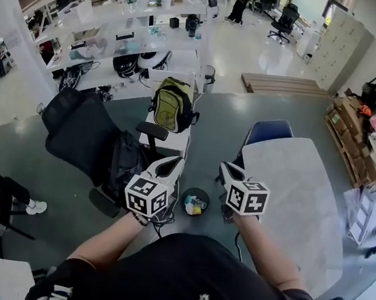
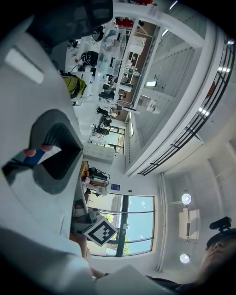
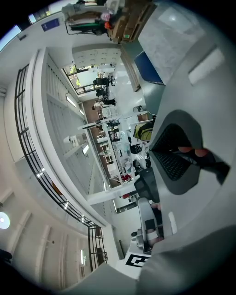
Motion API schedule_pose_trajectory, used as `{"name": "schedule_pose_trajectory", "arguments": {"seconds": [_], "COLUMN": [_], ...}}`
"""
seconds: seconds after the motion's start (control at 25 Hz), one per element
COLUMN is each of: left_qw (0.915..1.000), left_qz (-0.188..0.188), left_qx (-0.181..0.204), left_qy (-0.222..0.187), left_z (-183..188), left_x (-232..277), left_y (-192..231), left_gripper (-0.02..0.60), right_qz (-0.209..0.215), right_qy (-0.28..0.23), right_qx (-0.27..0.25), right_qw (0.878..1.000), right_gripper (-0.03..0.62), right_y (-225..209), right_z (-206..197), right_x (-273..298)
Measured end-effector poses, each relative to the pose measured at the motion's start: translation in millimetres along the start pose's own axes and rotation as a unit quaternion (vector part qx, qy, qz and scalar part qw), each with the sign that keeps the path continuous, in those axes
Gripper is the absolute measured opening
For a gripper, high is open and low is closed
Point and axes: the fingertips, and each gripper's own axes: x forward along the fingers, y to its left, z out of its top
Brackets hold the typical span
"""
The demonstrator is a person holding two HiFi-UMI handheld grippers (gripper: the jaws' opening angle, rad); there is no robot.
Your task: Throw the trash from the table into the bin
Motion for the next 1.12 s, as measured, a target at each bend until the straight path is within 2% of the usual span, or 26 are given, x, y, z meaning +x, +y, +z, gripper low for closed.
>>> {"name": "schedule_pose_trajectory", "arguments": {"seconds": [0.4,1.12], "left_qw": [1.0000,0.9999], "left_qz": [0.001,0.003], "left_qx": [-0.003,-0.001], "left_qy": [0.001,0.011], "left_z": [-6,-17], "left_x": [-9,-6], "left_y": [5,-14], "left_gripper": [0.002,0.002], "right_qz": [-0.003,-0.009], "right_qy": [-0.002,-0.011], "right_qx": [-0.003,0.003], "right_qw": [1.000,1.000], "right_gripper": [0.028,0.028], "right_y": [13,0], "right_z": [-6,-14], "right_x": [-1,-18]}}
